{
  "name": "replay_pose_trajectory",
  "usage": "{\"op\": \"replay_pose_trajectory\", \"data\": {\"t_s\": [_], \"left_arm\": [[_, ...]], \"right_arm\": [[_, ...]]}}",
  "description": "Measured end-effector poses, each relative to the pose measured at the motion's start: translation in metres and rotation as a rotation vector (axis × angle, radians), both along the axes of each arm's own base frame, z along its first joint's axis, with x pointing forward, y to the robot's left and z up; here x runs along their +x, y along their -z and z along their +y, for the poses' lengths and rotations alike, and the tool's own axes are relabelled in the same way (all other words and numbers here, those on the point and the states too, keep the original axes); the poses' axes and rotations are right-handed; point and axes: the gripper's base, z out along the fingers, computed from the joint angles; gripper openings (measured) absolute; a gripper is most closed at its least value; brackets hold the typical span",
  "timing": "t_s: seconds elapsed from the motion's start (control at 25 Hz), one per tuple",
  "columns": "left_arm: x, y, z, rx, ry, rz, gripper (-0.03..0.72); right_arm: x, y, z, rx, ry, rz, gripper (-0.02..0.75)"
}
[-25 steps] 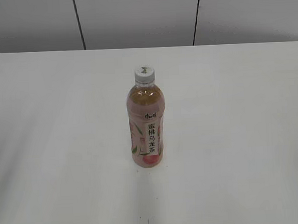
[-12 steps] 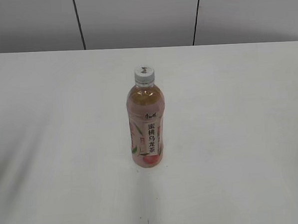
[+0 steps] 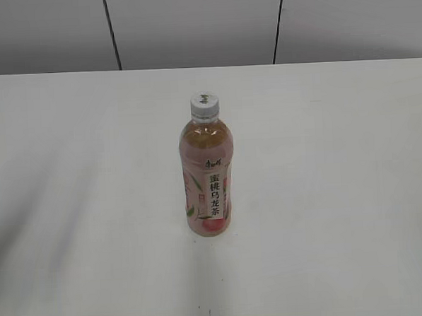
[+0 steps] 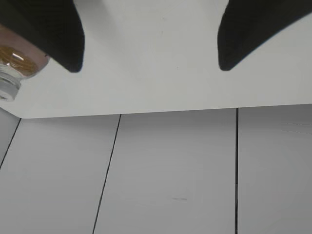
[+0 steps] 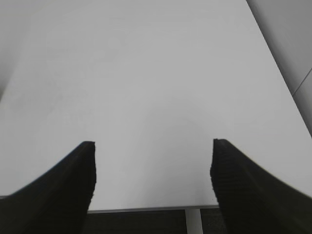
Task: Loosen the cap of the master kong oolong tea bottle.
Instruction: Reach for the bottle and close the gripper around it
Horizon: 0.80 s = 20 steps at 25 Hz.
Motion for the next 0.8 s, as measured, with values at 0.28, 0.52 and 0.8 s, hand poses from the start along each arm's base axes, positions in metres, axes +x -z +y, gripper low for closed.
{"op": "replay_pose_trajectory", "data": {"t_s": [0.28, 0.52, 0.8], "left_arm": [[0.032, 0.031, -0.029, 0.114, 0.168, 0.045, 0.533], [0.048, 0.069, -0.053, 0.121, 0.352, 0.097, 0.550], [0.063, 0.123, -0.073, 0.111, 0.513, 0.256, 0.586]], "right_arm": [[0.000, 0.000, 0.000, 0.000, 0.000, 0.000, 0.554], [0.000, 0.000, 0.000, 0.000, 0.000, 0.000, 0.554], [0.000, 0.000, 0.000, 0.000, 0.000, 0.000, 0.554]]}}
